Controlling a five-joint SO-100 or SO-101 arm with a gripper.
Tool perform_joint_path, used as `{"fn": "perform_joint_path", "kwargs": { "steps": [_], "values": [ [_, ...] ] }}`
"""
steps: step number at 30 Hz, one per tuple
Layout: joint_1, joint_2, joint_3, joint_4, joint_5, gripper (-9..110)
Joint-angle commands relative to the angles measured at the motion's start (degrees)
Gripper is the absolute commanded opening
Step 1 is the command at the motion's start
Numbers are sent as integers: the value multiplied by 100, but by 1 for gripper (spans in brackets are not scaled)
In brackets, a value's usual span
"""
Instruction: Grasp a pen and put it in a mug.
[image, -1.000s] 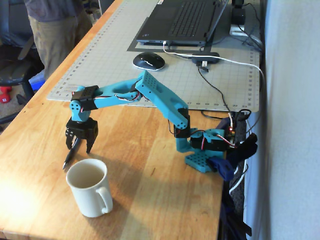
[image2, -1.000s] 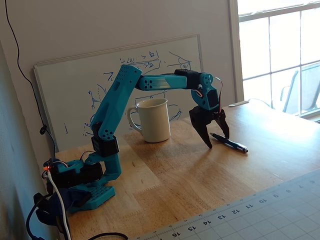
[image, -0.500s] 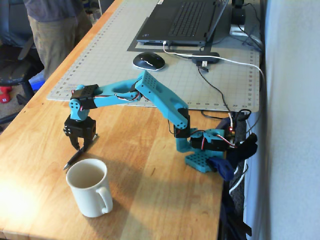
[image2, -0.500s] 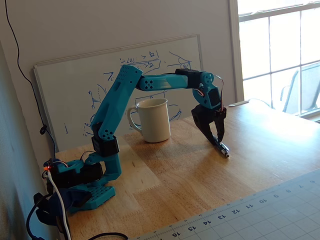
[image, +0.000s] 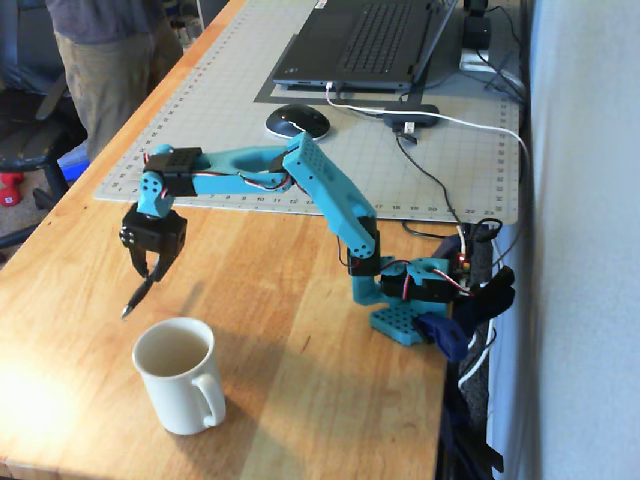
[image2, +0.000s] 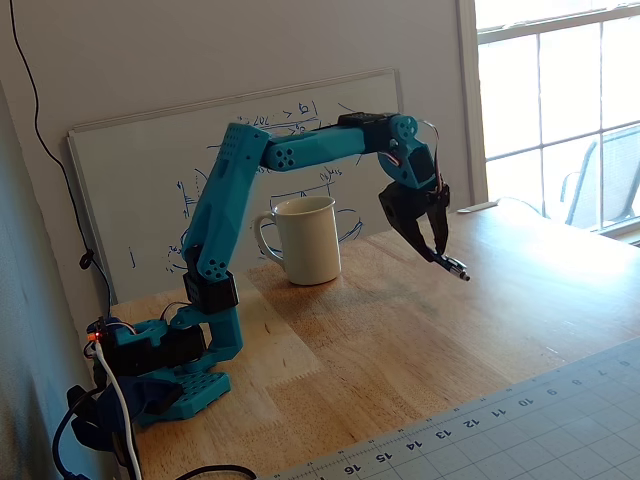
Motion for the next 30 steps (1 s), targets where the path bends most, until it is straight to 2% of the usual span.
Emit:
{"fn": "perform_joint_path", "kwargs": {
  "steps": [1, 3, 6, 15, 21, 25, 30],
  "values": [
    [44, 1160, -149, -70, -105, 0],
    [44, 1450, -141, -70, -396, 0],
    [44, 1854, -53, -70, -1485, 0],
    [-26, 2856, 211, 0, -6548, 0],
    [-70, 3858, 976, -70, -9132, 0],
    [-536, 4377, 1292, -325, -10195, 0],
    [-1011, 4860, 1854, -1705, -10512, 0]
  ]
}}
